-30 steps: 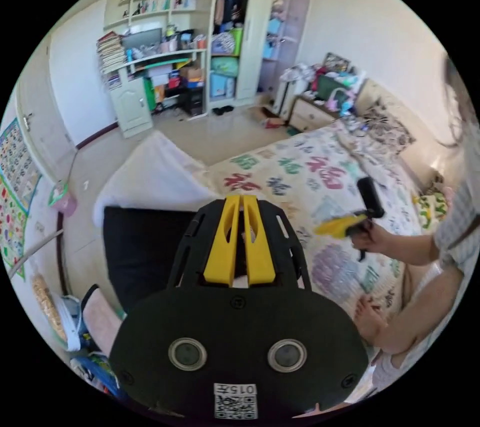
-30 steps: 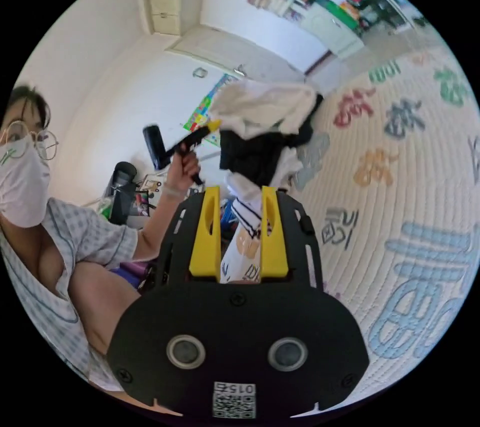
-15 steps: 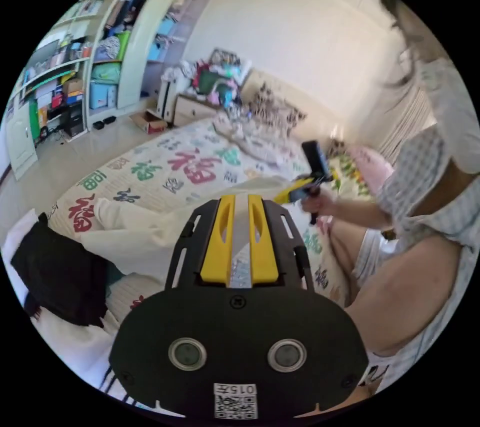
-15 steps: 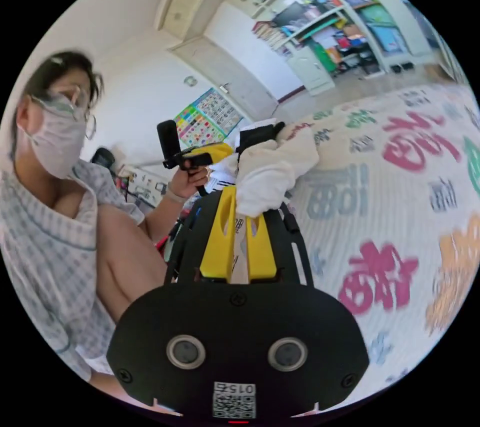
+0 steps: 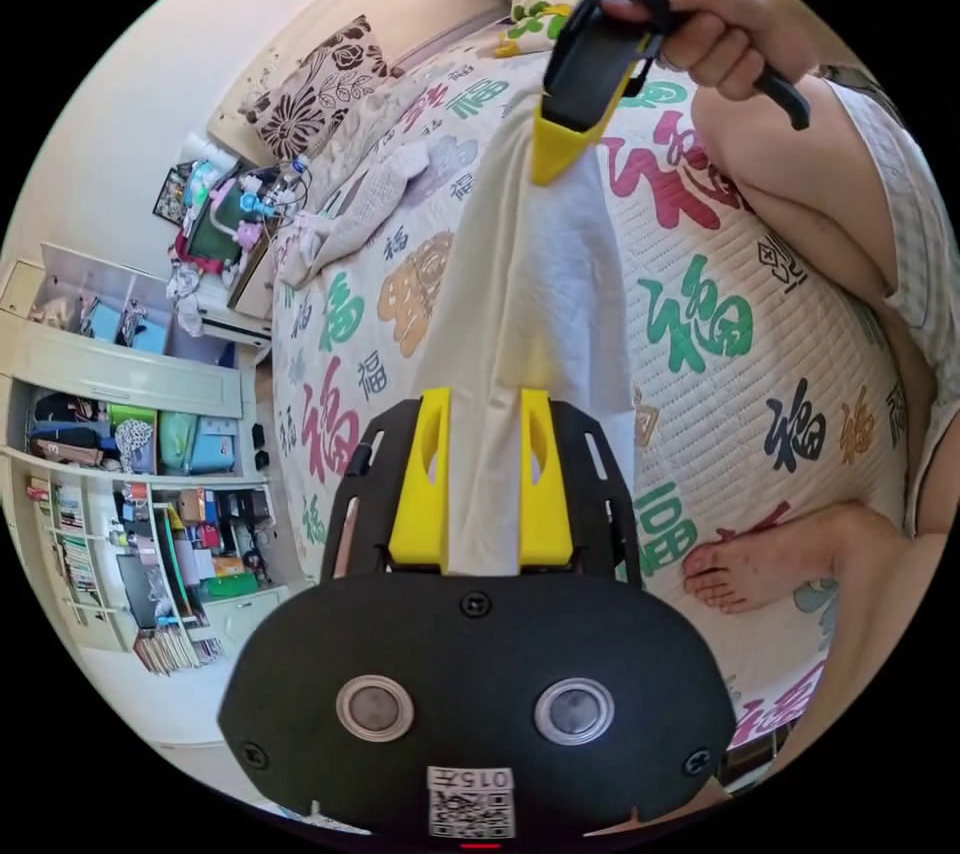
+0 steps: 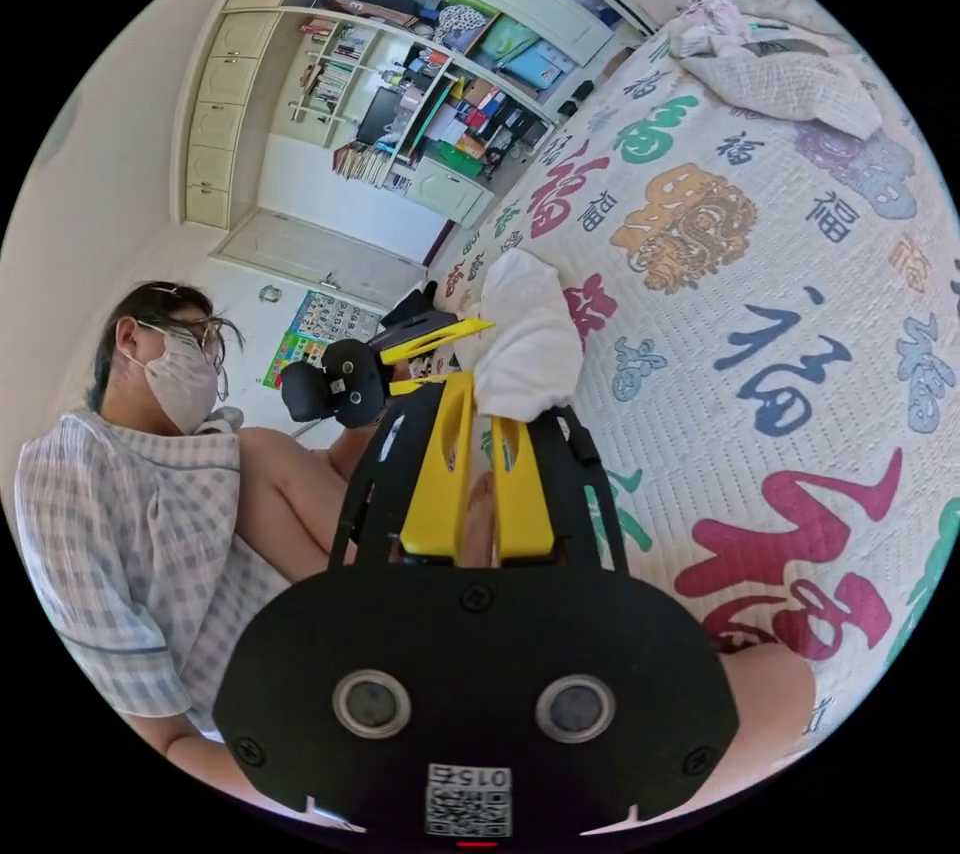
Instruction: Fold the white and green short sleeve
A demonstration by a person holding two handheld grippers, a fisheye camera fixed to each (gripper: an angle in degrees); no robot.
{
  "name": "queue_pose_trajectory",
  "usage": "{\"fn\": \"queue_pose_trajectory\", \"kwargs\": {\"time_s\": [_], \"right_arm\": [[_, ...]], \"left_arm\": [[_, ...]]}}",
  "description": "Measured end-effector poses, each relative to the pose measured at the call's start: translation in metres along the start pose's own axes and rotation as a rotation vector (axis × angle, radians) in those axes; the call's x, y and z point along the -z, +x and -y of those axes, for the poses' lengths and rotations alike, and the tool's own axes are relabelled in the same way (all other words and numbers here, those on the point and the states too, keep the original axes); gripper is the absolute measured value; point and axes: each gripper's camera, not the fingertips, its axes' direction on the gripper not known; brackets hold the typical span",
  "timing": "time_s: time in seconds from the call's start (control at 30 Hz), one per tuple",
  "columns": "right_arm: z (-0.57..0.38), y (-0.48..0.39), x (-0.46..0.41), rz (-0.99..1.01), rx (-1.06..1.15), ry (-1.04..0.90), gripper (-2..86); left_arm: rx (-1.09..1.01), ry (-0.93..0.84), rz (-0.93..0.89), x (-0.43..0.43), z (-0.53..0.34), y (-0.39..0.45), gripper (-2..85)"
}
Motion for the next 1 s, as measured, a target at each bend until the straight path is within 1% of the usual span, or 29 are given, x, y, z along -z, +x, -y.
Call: {"fn": "queue_pose_trajectory", "kwargs": {"time_s": [0.07,0.2,0.27,0.4,0.43,0.5,0.6,0.67,0.7,0.8,0.83,0.87,0.93,1.0], "right_arm": [[-0.006,-0.005,0.023,-0.013,0.025,0.005,-0.1],[-0.021,-0.010,0.076,0.007,0.048,0.076,0.3],[-0.029,-0.009,0.099,0.025,0.032,0.116,0.5],[-0.042,-0.013,0.156,0.163,0.026,0.263,1.1],[-0.042,-0.018,0.168,0.190,0.042,0.275,1.2],[-0.042,-0.030,0.181,0.223,0.085,0.287,1.3],[-0.043,-0.043,0.209,0.324,0.125,0.359,1.5],[-0.045,-0.053,0.223,0.386,0.167,0.385,1.6],[-0.046,-0.060,0.228,0.425,0.192,0.375,1.7],[-0.048,-0.078,0.237,0.465,0.242,0.337,1.8],[-0.050,-0.083,0.242,0.459,0.257,0.335,1.8],[-0.051,-0.086,0.246,0.448,0.262,0.338,1.8],[-0.057,-0.094,0.265,0.395,0.270,0.367,1.7],[-0.062,-0.101,0.282,0.380,0.281,0.394,1.6]], "left_arm": [[0.005,0.012,0.021,-0.004,0.009,0.010,9.1],[0.043,0.072,0.098,-0.009,0.015,0.025,8.1],[0.088,0.099,0.081,-0.011,0.013,0.024,8.1],[0.293,0.181,-0.072,-0.019,-0.011,0.007,9.9],[0.374,0.239,-0.110,-0.019,-0.024,0.002,10.6],[0.462,0.312,-0.179,-0.021,-0.042,-0.003,11.7],[0.507,0.294,-0.307,-0.034,-0.059,-0.001,13.4],[0.528,0.341,-0.343,-0.037,-0.071,0.003,13.2],[0.537,0.365,-0.309,-0.039,-0.075,0.006,12.0],[0.565,0.404,-0.104,-0.051,-0.082,0.008,6.7],[0.559,0.407,-0.086,-0.058,-0.084,0.003,4.8],[0.571,0.408,-0.100,-0.062,-0.085,-0.002,3.8],[0.615,0.450,-0.231,-0.073,-0.097,-0.024,1.6],[0.651,0.484,-0.230,-0.072,-0.108,-0.040,0.9]]}}
